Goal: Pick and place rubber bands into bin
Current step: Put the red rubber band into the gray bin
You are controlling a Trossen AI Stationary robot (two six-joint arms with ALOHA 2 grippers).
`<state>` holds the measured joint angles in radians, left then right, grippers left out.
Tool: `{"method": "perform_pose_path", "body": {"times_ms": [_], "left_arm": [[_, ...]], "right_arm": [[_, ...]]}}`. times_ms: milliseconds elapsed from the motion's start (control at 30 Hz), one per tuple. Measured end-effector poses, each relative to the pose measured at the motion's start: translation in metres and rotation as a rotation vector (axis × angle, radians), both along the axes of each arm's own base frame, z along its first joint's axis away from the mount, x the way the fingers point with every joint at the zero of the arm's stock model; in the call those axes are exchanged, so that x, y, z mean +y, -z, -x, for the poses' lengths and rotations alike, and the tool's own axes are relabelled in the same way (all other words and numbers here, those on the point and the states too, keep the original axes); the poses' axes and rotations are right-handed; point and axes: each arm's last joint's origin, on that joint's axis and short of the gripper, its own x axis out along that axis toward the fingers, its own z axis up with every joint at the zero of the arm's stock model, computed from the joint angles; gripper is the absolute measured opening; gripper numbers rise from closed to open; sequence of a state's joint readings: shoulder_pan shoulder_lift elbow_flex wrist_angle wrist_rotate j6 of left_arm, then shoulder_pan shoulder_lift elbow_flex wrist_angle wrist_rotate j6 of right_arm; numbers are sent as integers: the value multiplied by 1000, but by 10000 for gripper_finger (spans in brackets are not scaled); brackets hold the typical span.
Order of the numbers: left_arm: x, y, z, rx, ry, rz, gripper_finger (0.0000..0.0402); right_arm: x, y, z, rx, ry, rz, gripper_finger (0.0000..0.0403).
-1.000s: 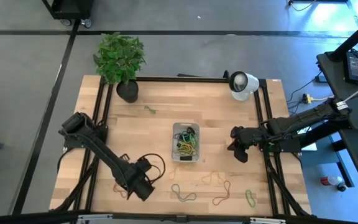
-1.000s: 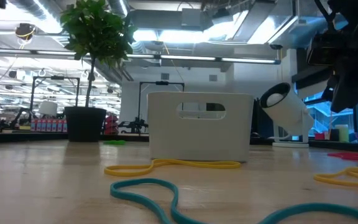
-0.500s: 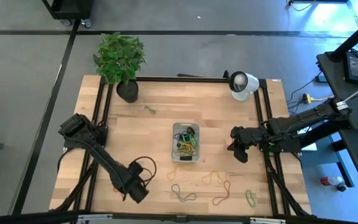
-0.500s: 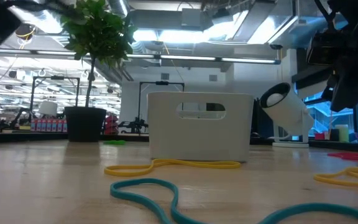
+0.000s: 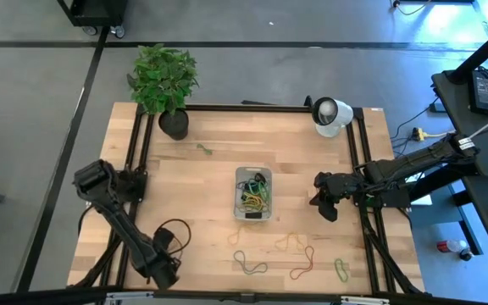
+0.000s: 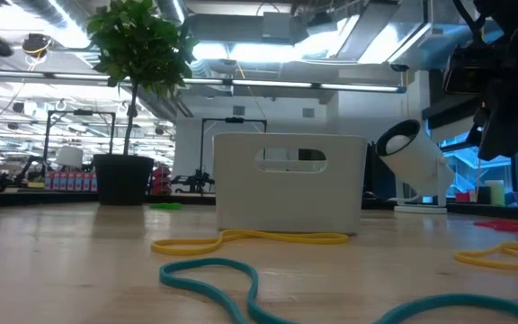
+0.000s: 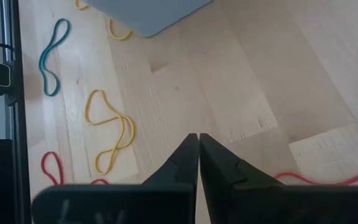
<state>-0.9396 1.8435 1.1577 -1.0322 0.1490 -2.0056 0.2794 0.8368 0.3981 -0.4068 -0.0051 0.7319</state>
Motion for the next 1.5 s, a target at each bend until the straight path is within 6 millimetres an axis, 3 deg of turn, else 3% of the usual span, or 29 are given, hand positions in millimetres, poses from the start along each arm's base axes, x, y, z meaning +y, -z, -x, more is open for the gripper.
{"method": "perform_pose_path", "body": {"times_ms": [200, 333, 467, 600, 733, 833, 1000, 1200, 1500], "left_arm": [[-5, 22, 10, -68, -99, 89, 129], [0, 26, 7, -55, -141, 92, 121], [7, 27, 1, -44, -134, 80, 80], [11, 27, -7, -46, -127, 96, 14], [11, 17, -14, -54, -139, 92, 4], [13, 2, -20, -139, -138, 35, 3], [14, -45, -31, -287, -125, -27, 3], [37, -96, -67, -450, 65, -93, 2], [117, -140, -151, -711, 405, -323, 3]], "right_arm": [[0, 0, 0, 0, 0, 0, 19], [0, 0, 0, -3, 1, -1, 19], [0, -1, -1, -19, 0, -6, 19], [0, -2, -2, -26, 1, -8, 19], [0, -2, -2, -26, 0, -7, 19], [0, -2, -2, -28, -2, -5, 19], [0, -2, -2, -33, 0, 2, 19], [1, -4, -4, -61, 5, -7, 19], [2, -8, -8, -114, 4, -20, 19]]}}
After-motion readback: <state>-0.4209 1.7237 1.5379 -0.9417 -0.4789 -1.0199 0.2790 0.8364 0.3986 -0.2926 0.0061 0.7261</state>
